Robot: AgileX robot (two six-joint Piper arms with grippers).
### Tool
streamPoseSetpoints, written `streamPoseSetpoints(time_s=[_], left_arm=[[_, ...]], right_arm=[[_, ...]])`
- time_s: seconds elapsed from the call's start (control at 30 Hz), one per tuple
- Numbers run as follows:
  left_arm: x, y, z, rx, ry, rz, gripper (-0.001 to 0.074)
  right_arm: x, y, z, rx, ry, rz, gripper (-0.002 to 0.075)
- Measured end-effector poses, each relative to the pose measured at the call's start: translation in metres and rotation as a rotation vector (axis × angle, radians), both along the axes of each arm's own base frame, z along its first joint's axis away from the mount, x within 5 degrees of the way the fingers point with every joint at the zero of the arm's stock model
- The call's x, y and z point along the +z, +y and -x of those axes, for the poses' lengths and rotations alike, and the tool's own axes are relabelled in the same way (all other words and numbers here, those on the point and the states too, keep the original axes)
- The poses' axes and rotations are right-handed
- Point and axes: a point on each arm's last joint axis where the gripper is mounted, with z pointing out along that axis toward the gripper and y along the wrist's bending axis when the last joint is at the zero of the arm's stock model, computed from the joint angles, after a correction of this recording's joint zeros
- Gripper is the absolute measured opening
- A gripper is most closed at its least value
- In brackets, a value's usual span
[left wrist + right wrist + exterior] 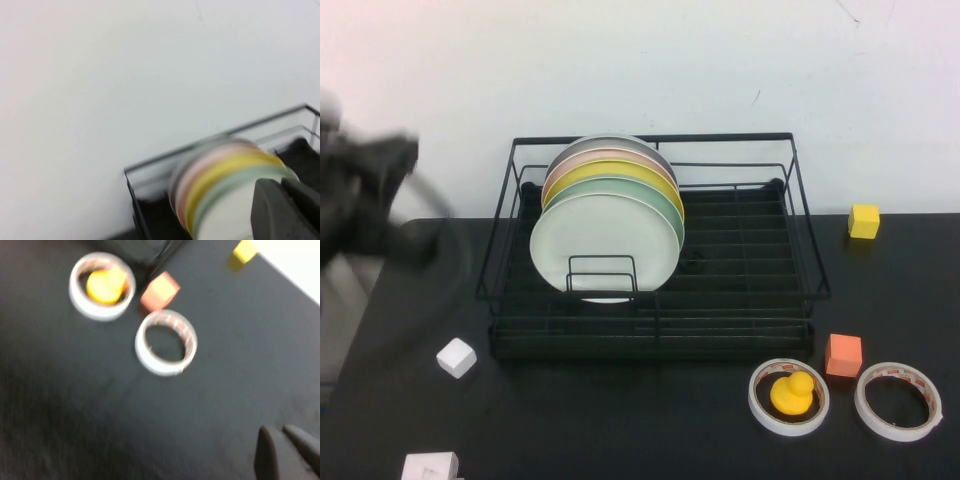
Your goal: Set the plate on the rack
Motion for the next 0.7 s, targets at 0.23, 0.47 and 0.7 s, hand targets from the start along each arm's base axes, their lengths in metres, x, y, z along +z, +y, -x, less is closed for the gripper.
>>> streamPoseSetpoints(time_s=[0.23,0.47,0.7], left_arm=[[-0.047,0.010,0.076,-0.016,-0.011,0.008,0.0000],[-0.084,0.014,0.131,-0.061,-0.111,0.034,0.0000],[-0.103,0.018,0.159,-0.065,-0.231,0.050,0.0000]], right_arm=[[-0.004,0.009,-0.010,-0.023,-0.100,-0.165,-0.0001],[-0.003,0.011,-0.011,-0.021,-0.115,-0.198,-0.0002],[-0.004,0.011,-0.010,-0.022,-0.095,-0.201,-0.0002]])
